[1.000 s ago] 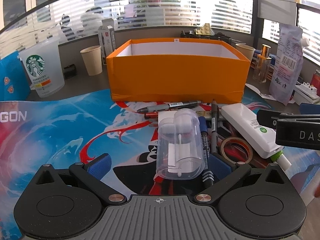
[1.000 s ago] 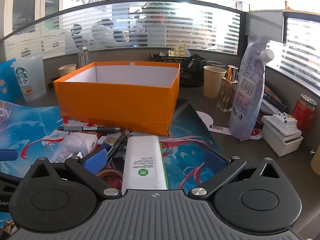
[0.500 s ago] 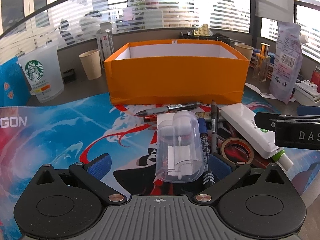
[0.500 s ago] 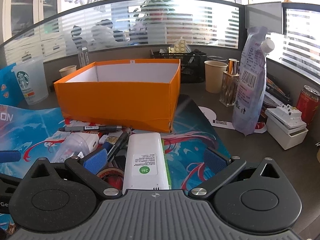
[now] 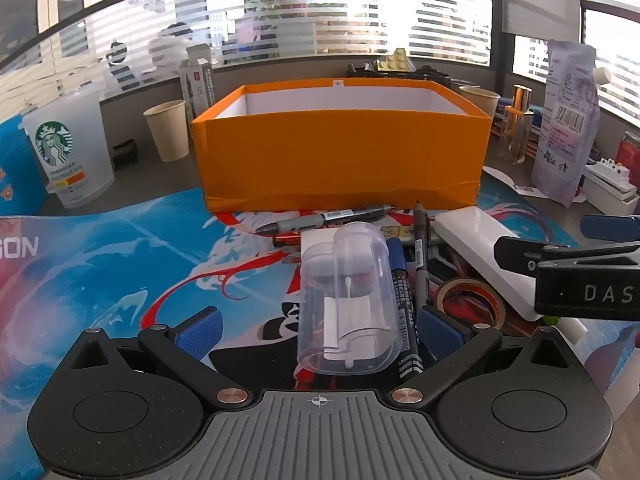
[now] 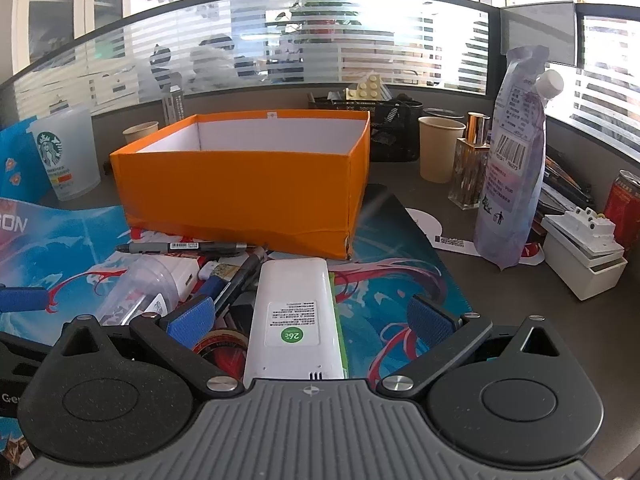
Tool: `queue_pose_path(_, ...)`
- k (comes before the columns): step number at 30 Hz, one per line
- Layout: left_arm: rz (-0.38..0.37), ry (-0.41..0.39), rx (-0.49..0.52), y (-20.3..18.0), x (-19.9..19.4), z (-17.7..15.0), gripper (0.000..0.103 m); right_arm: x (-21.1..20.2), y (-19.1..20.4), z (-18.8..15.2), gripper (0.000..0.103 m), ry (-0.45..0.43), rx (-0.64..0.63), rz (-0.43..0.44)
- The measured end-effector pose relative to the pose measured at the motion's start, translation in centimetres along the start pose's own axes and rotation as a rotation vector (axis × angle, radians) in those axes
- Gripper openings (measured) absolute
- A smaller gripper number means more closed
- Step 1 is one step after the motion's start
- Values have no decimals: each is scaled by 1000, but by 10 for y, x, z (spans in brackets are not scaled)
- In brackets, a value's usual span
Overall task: Organize rigid objects
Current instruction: 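Grasp the clear plastic case with the left tool while the right tool grasps the white device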
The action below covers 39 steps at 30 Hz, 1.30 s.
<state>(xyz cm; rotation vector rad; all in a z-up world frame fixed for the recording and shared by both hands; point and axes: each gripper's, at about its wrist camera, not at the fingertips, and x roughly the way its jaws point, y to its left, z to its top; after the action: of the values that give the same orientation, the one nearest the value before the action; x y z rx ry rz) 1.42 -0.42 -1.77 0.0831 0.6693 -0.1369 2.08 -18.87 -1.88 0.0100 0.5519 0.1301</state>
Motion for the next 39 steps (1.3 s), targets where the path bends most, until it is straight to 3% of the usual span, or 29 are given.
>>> queue_pose_path(6, -26, -5, -9, 1, 6, 0, 102, 4, 1, -3, 100, -6, -29, 2)
queue_pose_path(10, -44, -1, -11, 4, 15, 0, 102, 11, -2, -6, 90, 7, -28, 10)
queue_pose_path(15, -100, 5, -20, 6, 22, -2, 89, 23, -7, -9, 73, 52, 5, 48)
queue_pose_path(19, -161, 1, -21, 8, 24, -2, 62, 30, -8, -12, 68, 75, 14, 61)
queue_pose_path(23, -165, -11, -14, 9, 25, -1, 59, 31, -12, -10, 52, 82, 53, 117)
queue_pose_path(31, -174, -20, -36, 19, 22, 9, 56, 29, -20, -5, 51, 88, 120, 143)
queue_pose_path(39, -165, -97, -39, 26, -3, 22, 56, 18, -24, 5, 50, 65, 157, 175)
